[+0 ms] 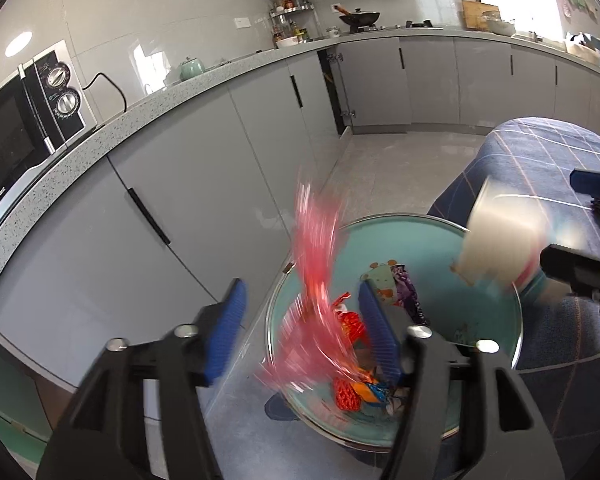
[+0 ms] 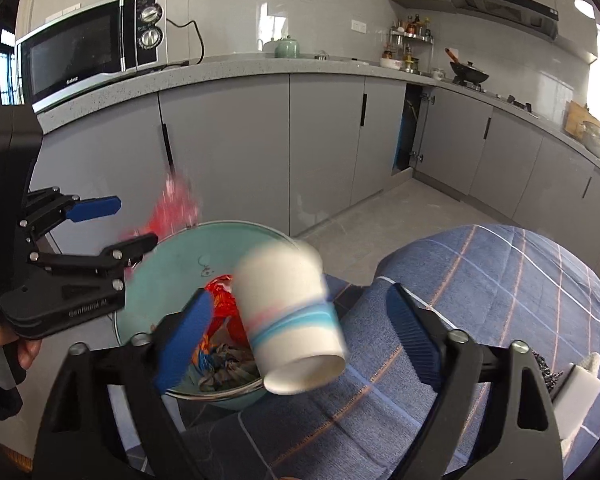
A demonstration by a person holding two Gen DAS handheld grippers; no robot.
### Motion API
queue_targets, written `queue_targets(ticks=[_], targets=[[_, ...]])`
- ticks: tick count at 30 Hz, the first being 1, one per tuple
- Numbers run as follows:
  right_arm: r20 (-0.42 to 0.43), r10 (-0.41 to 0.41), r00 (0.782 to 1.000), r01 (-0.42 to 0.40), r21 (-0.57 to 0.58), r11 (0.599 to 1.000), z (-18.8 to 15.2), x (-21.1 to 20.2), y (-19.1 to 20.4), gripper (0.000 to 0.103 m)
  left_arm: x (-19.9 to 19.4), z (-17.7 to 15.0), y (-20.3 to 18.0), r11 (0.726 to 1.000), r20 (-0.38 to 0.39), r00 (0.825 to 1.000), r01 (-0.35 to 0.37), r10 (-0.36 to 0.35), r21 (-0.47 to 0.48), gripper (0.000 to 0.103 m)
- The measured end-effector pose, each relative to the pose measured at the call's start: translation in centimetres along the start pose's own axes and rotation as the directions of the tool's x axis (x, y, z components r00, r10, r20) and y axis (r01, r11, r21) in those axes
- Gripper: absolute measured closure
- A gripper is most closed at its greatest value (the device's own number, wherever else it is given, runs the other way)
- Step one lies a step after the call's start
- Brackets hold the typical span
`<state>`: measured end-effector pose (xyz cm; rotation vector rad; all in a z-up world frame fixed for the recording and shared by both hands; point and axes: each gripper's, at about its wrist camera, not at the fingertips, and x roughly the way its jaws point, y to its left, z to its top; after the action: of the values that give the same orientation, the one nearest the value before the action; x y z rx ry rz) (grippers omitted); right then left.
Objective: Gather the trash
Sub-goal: 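Open both tools over the teal bin, dropping the bag and cup, then move both tools back to the scrubber and sponges on the table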
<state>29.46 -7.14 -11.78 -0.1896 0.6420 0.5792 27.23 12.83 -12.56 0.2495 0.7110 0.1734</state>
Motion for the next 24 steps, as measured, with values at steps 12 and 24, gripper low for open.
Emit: queue_targets(ticks=[12, 24], targets=[[0.001, -0.125, 0.992, 0.124, 0.119, 0.985, -1.9, -3.2, -4.6, 0.014, -0.3, -0.3, -1.6, 1.000, 0.004, 1.000, 0.019, -0.019, 0.012, 0.027], [-0.075, -0.372, 0.925, 0.377, 0.290, 0.880, -6.1, -7.5, -13.6, 0.006, -1.7, 1.5, -8.4, 0.987, 0.057, 0.989, 0.127, -0.134, 0.101, 0.018]])
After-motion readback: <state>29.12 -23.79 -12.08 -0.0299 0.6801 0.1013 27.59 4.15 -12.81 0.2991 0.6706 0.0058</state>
